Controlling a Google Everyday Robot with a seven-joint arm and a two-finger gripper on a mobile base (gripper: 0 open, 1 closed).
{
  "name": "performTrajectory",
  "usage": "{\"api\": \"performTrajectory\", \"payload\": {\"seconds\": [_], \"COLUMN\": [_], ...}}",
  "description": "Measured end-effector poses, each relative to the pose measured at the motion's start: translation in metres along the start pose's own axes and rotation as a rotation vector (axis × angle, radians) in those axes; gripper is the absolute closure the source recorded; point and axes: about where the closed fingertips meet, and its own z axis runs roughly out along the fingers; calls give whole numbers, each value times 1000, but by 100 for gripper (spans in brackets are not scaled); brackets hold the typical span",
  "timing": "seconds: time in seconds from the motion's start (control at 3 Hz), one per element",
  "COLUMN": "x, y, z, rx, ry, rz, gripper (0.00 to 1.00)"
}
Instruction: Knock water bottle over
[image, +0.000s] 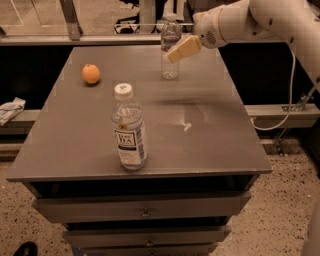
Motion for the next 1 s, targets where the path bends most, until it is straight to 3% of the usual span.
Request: {"api": "performTrajectory", "payload": {"seconds": [0.67,1.0], "x": [8,8], "y": [-22,-19], "z": [44,59], "rx": [48,-3], "ry": [-56,-79], "rz": [56,96], "gripper": [0,15]}}
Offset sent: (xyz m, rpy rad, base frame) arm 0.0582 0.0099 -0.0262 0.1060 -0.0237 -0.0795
